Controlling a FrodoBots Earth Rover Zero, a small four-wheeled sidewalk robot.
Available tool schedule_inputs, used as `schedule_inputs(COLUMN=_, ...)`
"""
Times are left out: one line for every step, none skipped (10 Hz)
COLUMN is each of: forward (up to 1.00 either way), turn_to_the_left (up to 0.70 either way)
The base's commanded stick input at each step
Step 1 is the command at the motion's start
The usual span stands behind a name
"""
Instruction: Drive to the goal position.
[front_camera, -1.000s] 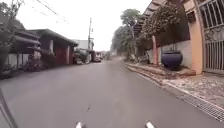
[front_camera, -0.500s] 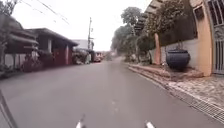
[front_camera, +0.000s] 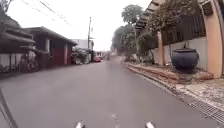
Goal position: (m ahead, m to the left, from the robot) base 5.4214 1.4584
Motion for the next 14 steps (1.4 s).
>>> schedule_inputs(forward=0.7, turn_to_the_left=0.08)
schedule_inputs(forward=0.7, turn_to_the_left=0.11)
schedule_inputs(forward=0.7, turn_to_the_left=0.12)
schedule_inputs(forward=0.7, turn_to_the_left=0.12)
schedule_inputs(forward=0.7, turn_to_the_left=0.13)
schedule_inputs(forward=0.7, turn_to_the_left=0.0)
schedule_inputs(forward=0.7, turn_to_the_left=0.0)
schedule_inputs(forward=0.7, turn_to_the_left=0.0)
schedule_inputs(forward=0.7, turn_to_the_left=0.01)
schedule_inputs(forward=0.7, turn_to_the_left=0.01)
schedule_inputs(forward=0.7, turn_to_the_left=0.14)
schedule_inputs(forward=0.7, turn_to_the_left=0.13)
schedule_inputs(forward=0.7, turn_to_the_left=0.09)
schedule_inputs(forward=0.7, turn_to_the_left=0.06)
